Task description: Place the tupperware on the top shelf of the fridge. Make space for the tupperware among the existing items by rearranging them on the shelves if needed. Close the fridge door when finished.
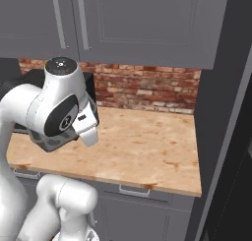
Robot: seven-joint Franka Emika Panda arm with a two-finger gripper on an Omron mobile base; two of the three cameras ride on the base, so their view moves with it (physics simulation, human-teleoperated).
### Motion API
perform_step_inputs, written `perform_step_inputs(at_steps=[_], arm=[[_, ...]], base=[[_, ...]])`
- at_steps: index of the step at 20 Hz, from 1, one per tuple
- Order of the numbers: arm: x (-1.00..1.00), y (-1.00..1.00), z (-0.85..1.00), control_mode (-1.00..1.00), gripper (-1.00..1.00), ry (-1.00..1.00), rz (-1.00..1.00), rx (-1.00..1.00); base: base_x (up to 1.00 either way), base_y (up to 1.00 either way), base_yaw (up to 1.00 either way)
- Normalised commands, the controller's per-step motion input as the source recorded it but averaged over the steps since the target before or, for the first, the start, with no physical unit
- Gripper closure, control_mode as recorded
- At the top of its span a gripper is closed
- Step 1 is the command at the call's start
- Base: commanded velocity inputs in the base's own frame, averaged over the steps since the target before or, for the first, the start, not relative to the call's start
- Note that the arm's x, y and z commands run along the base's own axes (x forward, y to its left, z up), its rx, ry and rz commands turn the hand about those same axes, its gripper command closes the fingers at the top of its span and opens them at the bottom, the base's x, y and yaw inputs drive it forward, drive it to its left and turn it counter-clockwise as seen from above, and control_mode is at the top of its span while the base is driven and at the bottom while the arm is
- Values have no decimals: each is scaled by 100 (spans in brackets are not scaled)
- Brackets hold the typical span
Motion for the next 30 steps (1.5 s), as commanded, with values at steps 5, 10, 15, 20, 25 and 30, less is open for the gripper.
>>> perform_step_inputs(at_steps=[5,10,15,20,25,30], arm=[[-9,26,20,-100,100,0,8,-3],[-8,0,0,-100,100,0,9,-1],[1,1,0,-100,100,0,4,0],[-51,3,0,-100,100,-12,-7,0],[-84,-5,-1,-100,100,-17,-28,0],[-12,7,-1,-100,100,-13,-38,0]], base=[[0,0,0],[0,0,0],[0,0,0],[0,0,0],[0,0,0],[0,0,0]])
